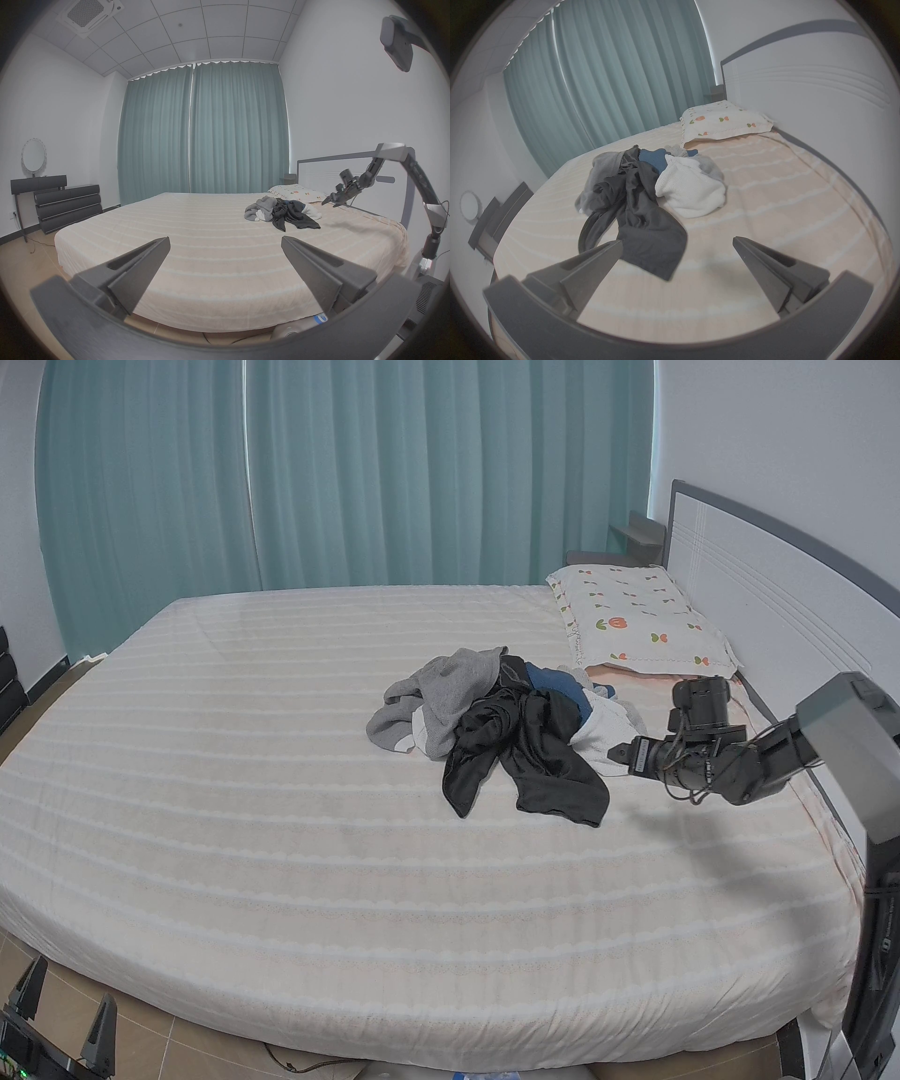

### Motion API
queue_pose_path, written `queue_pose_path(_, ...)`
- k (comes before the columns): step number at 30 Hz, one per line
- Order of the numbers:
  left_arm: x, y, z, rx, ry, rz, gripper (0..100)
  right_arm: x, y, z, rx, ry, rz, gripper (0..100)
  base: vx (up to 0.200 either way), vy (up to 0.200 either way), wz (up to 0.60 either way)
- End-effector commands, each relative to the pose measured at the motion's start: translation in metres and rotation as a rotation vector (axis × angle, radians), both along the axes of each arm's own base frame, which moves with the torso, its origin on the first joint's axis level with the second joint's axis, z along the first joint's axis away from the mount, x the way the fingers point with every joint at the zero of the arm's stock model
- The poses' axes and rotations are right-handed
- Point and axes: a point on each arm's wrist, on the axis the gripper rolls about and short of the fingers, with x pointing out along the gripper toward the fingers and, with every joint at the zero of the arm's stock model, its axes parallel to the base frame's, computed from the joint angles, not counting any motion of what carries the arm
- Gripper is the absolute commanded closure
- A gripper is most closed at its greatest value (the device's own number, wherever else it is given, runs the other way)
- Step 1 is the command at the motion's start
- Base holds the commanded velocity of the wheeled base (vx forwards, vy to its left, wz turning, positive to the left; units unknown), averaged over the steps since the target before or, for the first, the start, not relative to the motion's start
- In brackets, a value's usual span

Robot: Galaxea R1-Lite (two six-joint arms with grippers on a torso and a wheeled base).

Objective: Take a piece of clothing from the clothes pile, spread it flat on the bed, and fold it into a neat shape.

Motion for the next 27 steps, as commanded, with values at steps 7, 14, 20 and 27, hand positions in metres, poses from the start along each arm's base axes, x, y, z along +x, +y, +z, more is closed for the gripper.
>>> queue_pose_path(7, 0.000, 0.000, -0.004, 0.000, -0.003, 0.000, 0, 0.048, 0.050, -0.116, 0.061, 0.100, -0.048, 0, 0.000, 0.000, 0.00)
queue_pose_path(14, 0.000, 0.000, -0.005, 0.000, -0.002, 0.000, 0, 0.049, 0.061, -0.115, 0.071, 0.085, -0.034, 0, 0.000, 0.000, 0.00)
queue_pose_path(20, 0.000, 0.000, -0.004, 0.000, -0.003, 0.000, 0, 0.051, 0.061, -0.108, 0.076, 0.063, -0.037, 100, 0.000, 0.000, 0.00)
queue_pose_path(27, 0.000, 0.000, -0.004, 0.000, -0.003, 0.000, 0, 0.050, 0.060, -0.088, 0.074, 0.029, -0.054, 100, 0.000, 0.000, 0.00)
